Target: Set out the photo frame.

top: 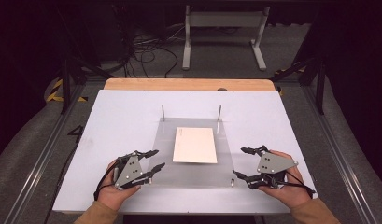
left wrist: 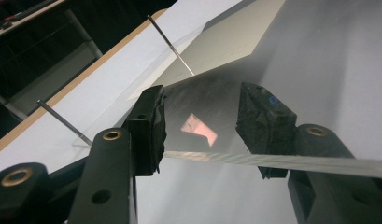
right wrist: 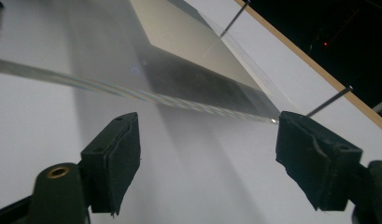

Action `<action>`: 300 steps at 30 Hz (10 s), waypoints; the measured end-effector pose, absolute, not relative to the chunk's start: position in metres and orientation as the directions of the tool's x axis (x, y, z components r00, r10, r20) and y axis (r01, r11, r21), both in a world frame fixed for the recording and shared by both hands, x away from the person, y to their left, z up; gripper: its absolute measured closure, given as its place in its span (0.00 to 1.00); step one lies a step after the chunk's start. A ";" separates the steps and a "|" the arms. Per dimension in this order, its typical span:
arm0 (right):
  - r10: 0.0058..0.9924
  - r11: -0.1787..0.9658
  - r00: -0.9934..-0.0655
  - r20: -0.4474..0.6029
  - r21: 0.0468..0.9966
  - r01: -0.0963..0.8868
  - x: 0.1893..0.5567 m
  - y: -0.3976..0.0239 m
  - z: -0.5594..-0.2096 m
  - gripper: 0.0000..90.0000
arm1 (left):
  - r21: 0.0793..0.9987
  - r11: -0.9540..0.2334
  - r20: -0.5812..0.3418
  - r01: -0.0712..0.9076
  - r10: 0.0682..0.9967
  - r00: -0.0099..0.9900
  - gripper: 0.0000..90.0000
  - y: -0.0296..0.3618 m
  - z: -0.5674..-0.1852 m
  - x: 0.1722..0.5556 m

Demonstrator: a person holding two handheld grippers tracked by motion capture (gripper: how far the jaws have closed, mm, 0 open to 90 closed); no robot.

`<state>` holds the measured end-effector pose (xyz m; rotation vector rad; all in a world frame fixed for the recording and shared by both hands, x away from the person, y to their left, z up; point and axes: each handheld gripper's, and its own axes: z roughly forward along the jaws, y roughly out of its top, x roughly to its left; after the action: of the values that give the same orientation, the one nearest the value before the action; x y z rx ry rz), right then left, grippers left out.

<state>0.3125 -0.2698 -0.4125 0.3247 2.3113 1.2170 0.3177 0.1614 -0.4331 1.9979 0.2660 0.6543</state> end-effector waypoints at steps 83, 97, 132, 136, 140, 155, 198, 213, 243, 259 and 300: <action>0.494 0.502 -0.762 -0.419 0.853 -0.143 0.353 -0.231 -0.372 0.74 | 0.867 -0.442 0.439 -0.232 0.454 0.775 0.67 0.145 -0.372 0.348; 0.515 0.473 -0.767 -0.382 0.873 -0.118 0.348 -0.234 -0.354 0.74 | 0.844 -0.461 0.485 -0.272 0.443 0.754 0.67 0.141 -0.345 0.340; 0.474 0.517 -0.871 -0.133 0.842 0.153 0.318 -0.249 -0.298 0.75 | 0.864 -0.447 0.410 -0.229 0.364 0.836 0.75 0.133 -0.297 0.294; 0.472 0.521 -0.873 -0.120 0.837 0.166 0.320 -0.249 -0.295 0.74 | 0.872 -0.439 0.396 -0.218 0.367 0.842 0.75 0.134 -0.297 0.298; 0.466 0.503 -0.880 -0.093 0.846 0.178 0.326 -0.249 -0.293 0.74 | 0.886 -0.418 0.369 -0.202 0.371 0.852 0.75 0.138 -0.296 0.306; 0.483 0.426 -0.865 -0.135 0.899 0.098 0.345 -0.250 -0.294 0.75 | 0.944 -0.308 0.263 -0.114 0.499 0.826 0.41 0.141 -0.309 0.332; 0.578 0.339 -0.804 -0.143 0.938 0.077 0.425 -0.252 -0.294 0.65 | 0.944 -0.301 0.081 0.136 0.609 0.789 0.32 0.180 -0.378 0.352; 0.639 0.294 -0.764 -0.088 0.946 0.138 0.446 -0.255 -0.296 0.58 | 0.934 -0.297 0.028 0.200 0.617 0.786 0.31 0.188 -0.393 0.356; 0.690 0.304 -0.719 -0.087 0.936 0.179 0.381 -0.291 -0.294 0.24 | 0.905 -0.316 -0.009 0.285 0.656 0.755 0.27 0.225 -0.404 0.337; 0.745 0.291 -0.667 -0.038 0.917 0.273 0.350 -0.331 -0.340 0.20 | 0.894 -0.296 -0.040 0.335 0.693 0.719 0.25 0.251 -0.418 0.326; 0.791 0.311 -0.611 0.005 0.857 0.410 0.318 -0.353 -0.453 0.18 | 0.901 -0.229 -0.095 0.369 0.724 0.683 0.21 0.250 -0.463 0.321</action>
<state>0.3184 -0.3528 -0.4526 1.0671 2.1646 1.2287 0.3214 0.2503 -0.4634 1.8420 0.8622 0.4223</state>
